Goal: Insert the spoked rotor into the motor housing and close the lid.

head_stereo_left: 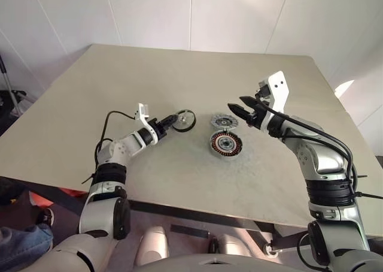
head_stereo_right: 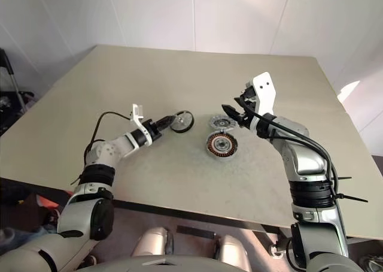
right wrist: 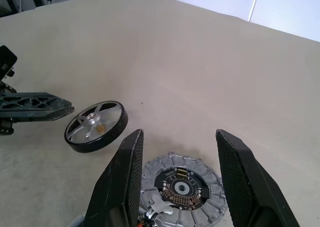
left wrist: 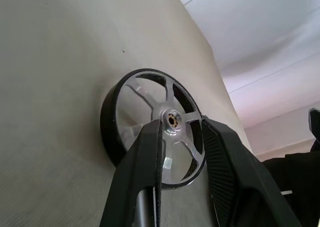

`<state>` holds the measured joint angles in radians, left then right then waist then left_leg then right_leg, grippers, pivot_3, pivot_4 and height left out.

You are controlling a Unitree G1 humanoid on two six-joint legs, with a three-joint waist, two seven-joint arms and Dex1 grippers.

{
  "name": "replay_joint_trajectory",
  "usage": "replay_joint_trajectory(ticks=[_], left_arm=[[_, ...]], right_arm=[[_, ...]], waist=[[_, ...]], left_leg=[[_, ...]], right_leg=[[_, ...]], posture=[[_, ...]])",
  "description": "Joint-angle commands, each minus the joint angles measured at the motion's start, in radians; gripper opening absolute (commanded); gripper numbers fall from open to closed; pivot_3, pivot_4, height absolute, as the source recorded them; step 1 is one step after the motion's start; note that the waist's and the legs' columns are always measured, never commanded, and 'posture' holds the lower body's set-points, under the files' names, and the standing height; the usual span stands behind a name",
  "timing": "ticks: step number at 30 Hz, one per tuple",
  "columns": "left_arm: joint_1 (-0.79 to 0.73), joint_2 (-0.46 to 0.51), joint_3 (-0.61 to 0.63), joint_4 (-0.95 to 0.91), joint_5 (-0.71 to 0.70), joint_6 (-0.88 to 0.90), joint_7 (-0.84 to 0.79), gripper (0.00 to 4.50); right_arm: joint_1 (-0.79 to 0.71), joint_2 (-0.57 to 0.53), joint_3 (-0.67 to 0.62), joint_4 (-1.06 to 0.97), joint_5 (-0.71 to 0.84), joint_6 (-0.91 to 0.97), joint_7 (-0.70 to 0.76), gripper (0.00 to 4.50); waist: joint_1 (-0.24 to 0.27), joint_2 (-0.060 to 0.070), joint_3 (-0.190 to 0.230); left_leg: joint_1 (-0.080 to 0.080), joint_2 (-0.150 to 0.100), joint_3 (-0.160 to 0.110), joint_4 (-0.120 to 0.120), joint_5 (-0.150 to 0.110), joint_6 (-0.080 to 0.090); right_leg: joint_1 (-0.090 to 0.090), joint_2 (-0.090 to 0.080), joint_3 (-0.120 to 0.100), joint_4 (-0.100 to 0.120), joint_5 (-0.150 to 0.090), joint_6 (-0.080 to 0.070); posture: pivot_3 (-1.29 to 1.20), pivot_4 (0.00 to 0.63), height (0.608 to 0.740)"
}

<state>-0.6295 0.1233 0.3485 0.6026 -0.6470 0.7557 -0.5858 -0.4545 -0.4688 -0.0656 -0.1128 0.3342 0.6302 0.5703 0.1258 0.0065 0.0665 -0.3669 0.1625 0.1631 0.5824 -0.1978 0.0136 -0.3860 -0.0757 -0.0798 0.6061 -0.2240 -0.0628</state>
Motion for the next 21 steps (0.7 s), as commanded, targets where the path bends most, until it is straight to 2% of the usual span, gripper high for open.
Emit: replay_joint_trajectory(ticks=[1, 10, 21], left_arm=[[0.010, 0.013, 0.027, -0.065, -0.043, 0.034, 0.010, 1.29], [-0.002, -0.003, 0.023, 0.011, -0.012, 0.054, 0.101, 1.29], [-0.061, -0.026, 0.024, 0.150, 0.005, 0.010, 0.101, 1.29]], right_arm=[[-0.018, -0.010, -0.011, -0.016, 0.004, -0.019, 0.006, 2.58], [-0.030, -0.009, -0.005, -0.007, 0.000, -0.017, 0.011, 2.58], [-0.032, -0.009, -0.005, -0.001, -0.003, -0.017, 0.013, 2.58]], waist=[[0.000, 0.000, 0.000], [0.000, 0.000, 0.000], [0.004, 0.002, -0.001]], left_leg=[[0.000, 0.000, 0.000, 0.000, 0.000, 0.000], [0.001, 0.000, 0.000, 0.000, 0.000, 0.000], [0.008, 0.000, 0.000, 0.000, 0.000, -0.002]], right_leg=[[0.000, 0.000, 0.000, 0.000, 0.000, 0.000], [0.001, 0.000, 0.000, 0.000, 0.000, 0.000], [0.008, 0.000, 0.000, 0.000, 0.000, 0.001]], posture=[[0.00, 0.000, 0.740], [0.00, 0.000, 0.740], [0.00, 0.000, 0.740]])
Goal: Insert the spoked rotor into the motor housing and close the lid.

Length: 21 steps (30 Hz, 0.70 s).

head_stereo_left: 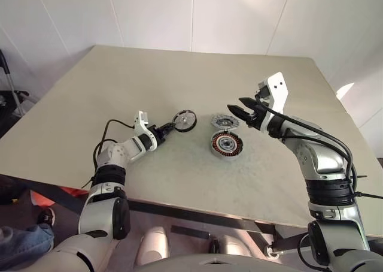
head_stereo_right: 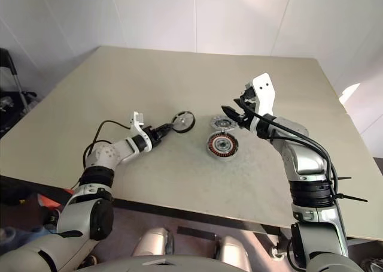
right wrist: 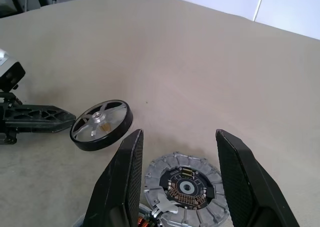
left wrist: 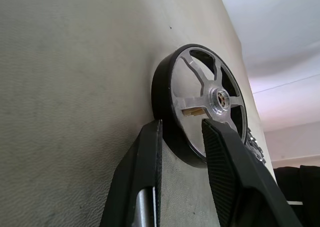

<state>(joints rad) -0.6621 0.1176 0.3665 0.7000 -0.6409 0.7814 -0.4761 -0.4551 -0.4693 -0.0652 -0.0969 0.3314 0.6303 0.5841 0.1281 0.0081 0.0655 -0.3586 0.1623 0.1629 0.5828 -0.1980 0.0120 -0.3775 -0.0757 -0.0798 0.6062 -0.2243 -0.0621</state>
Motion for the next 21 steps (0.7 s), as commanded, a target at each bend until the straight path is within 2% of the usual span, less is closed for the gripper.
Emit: replay_joint_trajectory(ticks=[1, 4, 16, 20, 21], left_arm=[[-0.041, -0.027, 0.010, 0.070, -0.004, -0.023, -0.016, 1.29], [-0.072, -0.044, 0.032, 0.107, -0.023, -0.036, -0.035, 1.29], [-0.100, -0.052, 0.035, 0.146, 0.004, -0.042, -0.050, 1.29], [-0.095, -0.048, 0.046, 0.136, -0.007, -0.045, -0.063, 0.45], [-0.090, -0.046, 0.047, 0.121, -0.017, -0.032, -0.077, 0.41]], right_arm=[[-0.032, -0.008, -0.004, -0.016, -0.001, -0.017, 0.000, 2.58], [-0.034, -0.007, -0.001, -0.012, -0.003, -0.020, 0.001, 2.58], [-0.029, -0.004, -0.002, -0.021, -0.006, -0.018, -0.003, 2.58], [-0.030, -0.003, -0.002, -0.019, -0.008, -0.019, -0.005, 2.58], [-0.032, -0.006, -0.006, -0.015, -0.010, -0.021, -0.007, 2.58]], waist=[[0.003, 0.000, 0.000], [0.007, 0.000, 0.000], [0.007, 0.000, 0.000], [0.007, 0.000, 0.000], [0.007, 0.000, 0.000]], left_leg=[[0.003, 0.000, 0.000, 0.000, 0.000, 0.000], [0.009, 0.000, 0.000, 0.000, 0.000, 0.000], [0.006, -0.001, 0.000, -0.002, -0.001, 0.001], [0.008, -0.001, 0.000, -0.002, -0.001, 0.001], [0.008, -0.001, 0.000, -0.002, -0.001, 0.001]], right_leg=[[0.003, 0.000, 0.000, 0.000, -0.002, 0.003], [0.009, 0.000, 0.000, -0.002, -0.004, 0.006], [0.007, -0.001, 0.000, -0.002, 0.000, 0.001], [0.008, -0.001, 0.000, -0.002, -0.002, 0.003], [0.008, -0.001, 0.000, -0.002, -0.003, 0.005]], posture=[[0.00, 0.000, 0.740], [0.00, 0.000, 0.740], [0.00, 0.000, 0.740], [0.00, 0.000, 0.740], [0.00, 0.000, 0.740]])
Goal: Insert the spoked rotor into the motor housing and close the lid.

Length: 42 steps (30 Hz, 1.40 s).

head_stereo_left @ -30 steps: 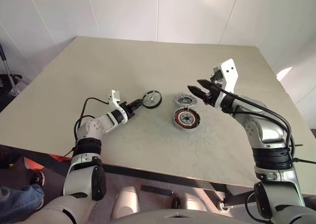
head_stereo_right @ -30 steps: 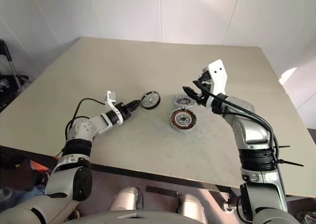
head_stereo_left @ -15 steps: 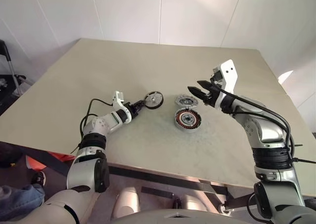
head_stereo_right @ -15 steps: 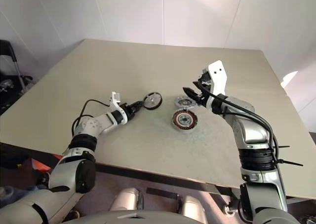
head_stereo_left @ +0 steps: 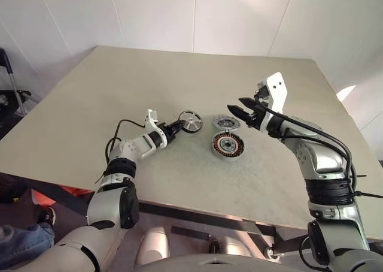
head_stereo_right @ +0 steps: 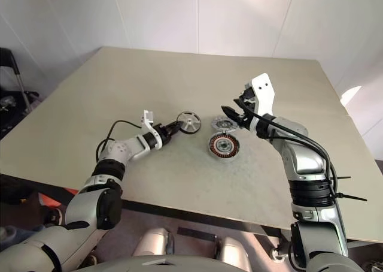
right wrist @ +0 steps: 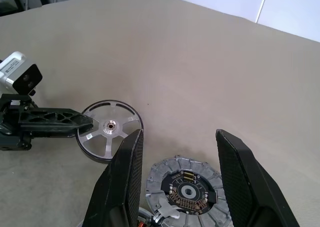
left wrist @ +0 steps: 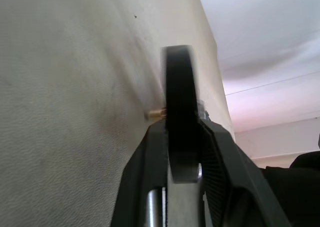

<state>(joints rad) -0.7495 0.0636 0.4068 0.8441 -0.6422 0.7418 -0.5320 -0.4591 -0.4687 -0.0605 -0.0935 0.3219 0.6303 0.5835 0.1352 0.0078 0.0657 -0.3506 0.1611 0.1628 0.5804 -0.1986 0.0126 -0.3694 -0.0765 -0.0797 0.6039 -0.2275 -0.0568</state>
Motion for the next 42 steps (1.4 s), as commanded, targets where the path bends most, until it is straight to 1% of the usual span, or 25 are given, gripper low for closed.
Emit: replay_joint_trajectory(ticks=[1, 5, 6, 10, 13, 16, 20, 23, 25, 29, 36, 42], left_arm=[[0.001, 0.009, 0.008, -0.033, -0.023, 0.017, -0.031, 0.41], [0.002, 0.016, 0.013, -0.023, -0.019, 0.016, -0.027, 0.41], [0.005, 0.013, 0.019, -0.039, -0.030, 0.025, -0.031, 0.41], [0.006, 0.010, 0.076, -0.103, -0.125, 0.086, -0.071, 0.41], [-0.002, -0.003, 0.132, -0.163, -0.243, 0.207, -0.076, 0.41], [-0.004, -0.024, 0.116, -0.189, -0.287, 0.317, -0.076, 0.41], [-0.029, -0.067, 0.051, -0.145, -0.248, 0.374, -0.045, 0.41], [-0.044, -0.103, 0.008, -0.093, -0.206, 0.356, -0.046, 0.41], [-0.049, -0.116, -0.012, -0.066, -0.189, 0.351, -0.054, 0.41], [-0.063, -0.129, -0.042, -0.023, -0.158, 0.350, -0.063, 0.41], [-0.070, -0.133, -0.064, 0.028, -0.108, 0.333, -0.070, 0.41], [-0.067, -0.132, -0.073, 0.031, -0.091, 0.347, -0.086, 0.41]], right_arm=[[-0.029, -0.008, -0.014, -0.015, -0.002, -0.022, -0.008, 2.58], [-0.037, -0.020, -0.030, 0.004, -0.008, -0.029, -0.014, 2.58], [-0.037, -0.023, -0.031, 0.006, -0.010, -0.032, -0.014, 2.58], [-0.042, -0.044, -0.050, 0.035, -0.021, -0.040, -0.034, 2.58], [-0.047, -0.083, -0.047, 0.097, -0.076, -0.046, -0.074, 2.58], [-0.060, -0.136, -0.016, 0.199, -0.176, -0.042, -0.143, 2.58], [-0.074, -0.157, -0.011, 0.268, -0.237, -0.050, -0.192, 2.58], [-0.096, -0.171, -0.045, 0.336, -0.275, -0.028, -0.268, 2.58], [-0.101, -0.178, -0.067, 0.358, -0.280, -0.026, -0.293, 2.58], [-0.076, -0.191, -0.082, 0.324, -0.278, -0.014, -0.292, 2.58], [-0.040, -0.177, -0.095, 0.267, -0.275, 0.010, -0.298, 2.58], [-0.046, -0.173, -0.092, 0.271, -0.276, 0.009, -0.295, 2.58]], waist=[[-0.001, 0.000, 0.000], [-0.002, 0.000, 0.000], [-0.002, 0.000, 0.000], [-0.003, -0.001, 0.001], [-0.004, -0.001, 0.001], [0.000, -0.001, 0.001], [-0.003, -0.001, 0.001], [-0.004, -0.001, 0.001], [-0.004, -0.001, 0.001], [-0.007, -0.001, 0.001], [-0.006, -0.001, 0.001], [-0.006, -0.001, 0.001]], left_leg=[[0.000, 0.000, 0.000, 0.000, 0.000, 0.000], [-0.001, 0.000, 0.000, 0.000, 0.000, 0.000], [-0.001, 0.000, 0.000, 0.000, 0.000, 0.000], [-0.003, 0.000, 0.000, 0.000, 0.000, 0.000], [-0.006, 0.000, 0.000, 0.000, 0.000, 0.000], [-0.007, 0.000, 0.000, 0.001, 0.000, 0.000], [-0.008, -0.001, 0.000, 0.001, 0.000, 0.000], [-0.011, -0.001, 0.000, 0.001, 0.001, 0.002], [-0.013, -0.001, 0.000, 0.001, 0.002, 0.003], [-0.018, -0.001, 0.000, 0.001, 0.002, 0.004], [-0.018, -0.001, 0.000, 0.002, 0.001, 0.006], [-0.016, -0.001, 0.000, 0.003, 0.001, 0.006]], right_leg=[[0.000, 0.000, 0.000, 0.000, 0.000, 0.001], [-0.001, 0.000, 0.000, 0.000, 0.001, -0.001], [-0.001, 0.000, 0.000, 0.000, 0.002, -0.004], [-0.002, 0.000, 0.000, 0.000, 0.003, -0.005], [-0.005, 0.000, 0.000, 0.000, 0.003, -0.005], [-0.006, 0.000, 0.000, 0.000, 0.003, -0.006], [-0.006, -0.001, 0.000, -0.001, 0.003, -0.005], [-0.009, -0.001, 0.000, -0.001, 0.003, -0.005], [-0.012, 0.000, 0.000, 0.000, 0.003, -0.005], [-0.018, 0.000, 0.000, 0.001, 0.003, -0.005], [-0.017, 0.000, 0.000, 0.001, 0.003, -0.005], [-0.015, 0.000, 0.000, 0.002, 0.003, -0.005]], posture=[[0.00, 0.000, 0.740], [0.00, 0.000, 0.740], [0.00, 0.000, 0.740], [0.00, 0.000, 0.740], [0.00, 0.000, 0.740], [0.00, 0.000, 0.740], [0.00, 0.000, 0.740], [0.00, 0.000, 0.740], [0.00, 0.000, 0.740], [0.00, 0.000, 0.740], [0.00, 0.000, 0.740], [0.00, 0.000, 0.740]])
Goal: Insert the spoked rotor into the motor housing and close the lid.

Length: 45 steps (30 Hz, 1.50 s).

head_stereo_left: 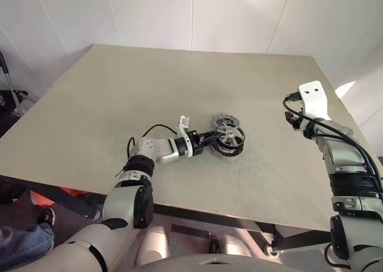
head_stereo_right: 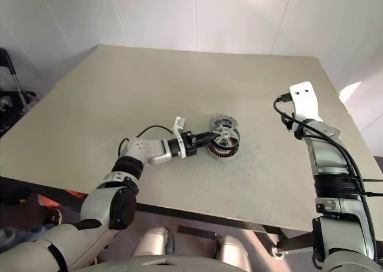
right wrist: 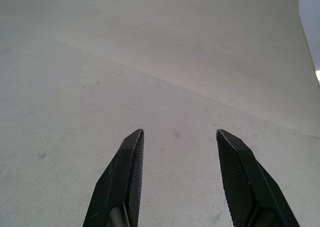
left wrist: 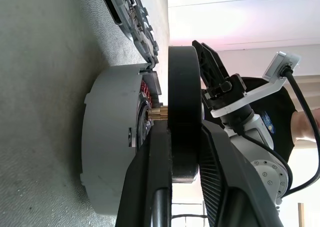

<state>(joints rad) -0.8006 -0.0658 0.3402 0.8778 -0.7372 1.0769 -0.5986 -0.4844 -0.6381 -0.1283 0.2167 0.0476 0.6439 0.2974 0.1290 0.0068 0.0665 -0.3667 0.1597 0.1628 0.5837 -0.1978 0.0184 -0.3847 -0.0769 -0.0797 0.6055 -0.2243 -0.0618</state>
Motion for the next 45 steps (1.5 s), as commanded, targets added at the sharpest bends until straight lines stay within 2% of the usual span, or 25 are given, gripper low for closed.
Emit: replay_joint_trajectory(ticks=[1, 13, 22, 29, 32, 34, 39, 45], left_arm=[[-0.014, 0.000, -0.006, -0.006, 0.003, 0.018, -0.022, 0.41], [0.026, -0.011, -0.007, -0.059, -0.009, 0.095, -0.022, 0.41], [0.051, -0.008, -0.053, -0.078, 0.027, 0.094, -0.025, 0.41], [0.073, 0.017, -0.059, -0.140, 0.037, 0.069, -0.027, 2.60], [0.093, 0.054, -0.046, -0.198, 0.020, 0.075, -0.039, 2.60], [0.103, 0.081, -0.031, -0.232, 0.006, 0.079, -0.037, 2.60], [0.123, 0.128, 0.016, -0.278, -0.017, 0.078, -0.015, 2.60], [0.154, 0.125, 0.056, -0.337, -0.053, 0.079, 0.012, 2.60]], right_arm=[[-0.022, -0.003, -0.023, -0.038, -0.002, -0.006, -0.008, 2.58], [-0.031, 0.013, -0.002, -0.024, -0.010, -0.016, 0.001, 2.58], [-0.032, 0.016, -0.002, -0.026, -0.012, -0.018, 0.001, 2.58], [-0.034, 0.020, 0.007, -0.030, -0.012, -0.023, 0.009, 2.58], [-0.036, 0.024, 0.012, -0.034, -0.008, -0.025, 0.016, 2.58], [-0.035, 0.027, 0.016, -0.042, 0.000, -0.030, 0.031, 2.58], [-0.026, 0.051, 0.018, -0.097, 0.032, -0.036, 0.083, 2.58], [-0.012, 0.070, 0.026, -0.160, 0.059, -0.052, 0.132, 2.58]], waist=[[0.000, 0.000, 0.000], [0.000, 0.000, 0.000], [0.000, 0.001, 0.000], [0.001, 0.001, -0.001], [-0.002, 0.001, 0.000], [-0.007, 0.001, 0.000], [-0.006, 0.002, 0.000], [-0.004, 0.002, 0.000]], left_leg=[[0.000, 0.000, 0.000, 0.000, 0.000, 0.000], [-0.001, 0.000, 0.000, 0.000, 0.000, 0.001], [0.000, 0.000, 0.000, 0.001, 0.000, 0.001], [0.003, 0.000, 0.000, 0.002, 0.000, 0.001], [0.013, 0.000, 0.000, 0.001, -0.002, -0.001], [0.018, 0.000, 0.001, -0.001, -0.002, -0.003], [0.016, 0.001, 0.001, -0.003, -0.001, -0.005], [0.012, 0.001, 0.001, -0.003, -0.001, 0.000]], right_leg=[[0.000, 0.000, 0.000, 0.000, 0.000, 0.000], [0.000, 0.000, 0.000, 0.000, 0.000, 0.000], [0.000, 0.000, 0.000, 0.000, 0.000, 0.000], [0.004, 0.000, 0.000, 0.000, 0.000, 0.000], [0.014, 0.000, 0.000, -0.001, 0.000, 0.000], [0.017, 0.000, 0.000, -0.002, -0.004, 0.007], [0.014, 0.000, 0.000, -0.001, -0.002, 0.003], [0.013, 0.000, 0.000, -0.003, -0.001, 0.000]], posture=[[0.00, 0.000, 0.740], [0.00, 0.000, 0.740], [0.00, 0.000, 0.740], [0.00, 0.000, 0.740], [0.00, 0.000, 0.740], [0.00, 0.000, 0.740], [0.00, 0.000, 0.740], [0.00, 0.000, 0.740]])
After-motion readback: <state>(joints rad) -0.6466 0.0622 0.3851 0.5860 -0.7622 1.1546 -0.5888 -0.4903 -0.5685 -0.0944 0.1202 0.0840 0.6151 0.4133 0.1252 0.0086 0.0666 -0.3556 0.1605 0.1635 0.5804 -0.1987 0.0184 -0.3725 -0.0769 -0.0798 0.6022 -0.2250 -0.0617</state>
